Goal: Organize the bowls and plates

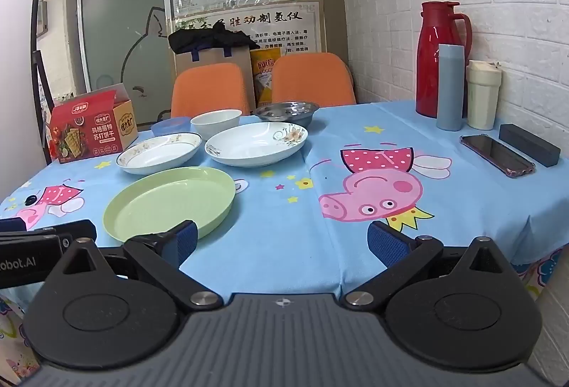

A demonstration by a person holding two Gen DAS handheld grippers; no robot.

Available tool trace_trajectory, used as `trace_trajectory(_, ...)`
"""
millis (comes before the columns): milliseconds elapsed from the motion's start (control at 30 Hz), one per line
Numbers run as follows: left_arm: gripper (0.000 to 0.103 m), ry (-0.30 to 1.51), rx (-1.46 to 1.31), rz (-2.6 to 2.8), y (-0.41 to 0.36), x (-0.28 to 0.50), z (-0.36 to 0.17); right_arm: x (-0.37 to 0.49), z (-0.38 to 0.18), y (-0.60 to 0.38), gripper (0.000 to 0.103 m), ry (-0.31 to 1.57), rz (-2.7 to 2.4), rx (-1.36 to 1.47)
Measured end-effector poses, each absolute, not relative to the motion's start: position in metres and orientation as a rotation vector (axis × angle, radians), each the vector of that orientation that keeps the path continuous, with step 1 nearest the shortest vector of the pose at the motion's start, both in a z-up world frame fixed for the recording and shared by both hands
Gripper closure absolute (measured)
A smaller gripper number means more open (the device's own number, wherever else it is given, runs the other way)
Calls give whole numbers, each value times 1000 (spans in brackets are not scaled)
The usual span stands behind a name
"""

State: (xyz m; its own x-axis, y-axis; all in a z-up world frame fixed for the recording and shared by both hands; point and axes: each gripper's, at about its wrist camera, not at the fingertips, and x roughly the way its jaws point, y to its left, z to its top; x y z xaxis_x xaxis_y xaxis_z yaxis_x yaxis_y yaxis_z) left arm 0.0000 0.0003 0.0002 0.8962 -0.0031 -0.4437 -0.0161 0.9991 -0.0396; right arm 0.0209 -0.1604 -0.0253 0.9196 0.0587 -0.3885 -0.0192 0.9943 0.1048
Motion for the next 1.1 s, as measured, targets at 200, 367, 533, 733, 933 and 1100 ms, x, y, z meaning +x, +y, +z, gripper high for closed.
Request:
trace_trajectory(200, 12, 458, -51, 6, 5, 1, 1, 20, -26, -160, 0, 400, 42, 103)
trace_trajectory(367, 12, 459, -36, 11, 2, -1, -1, 20, -24, -158, 0, 402, 46, 95)
trace_trajectory(533, 12, 461, -38, 11, 2, -1, -1, 21, -26, -158, 0, 405, 47, 91)
trace_trajectory(733, 12, 462, -44, 10, 2, 0, -2, 20, -25, -158, 0, 405, 47, 92)
trace_trajectory(933, 12, 459, -56, 10, 3, -2, -2, 20, -25, -159, 0, 404, 45, 91)
trace_trajectory(1100, 12, 461, -60, 12, 3, -2, -2, 19, -24, -159, 0, 403, 48, 89)
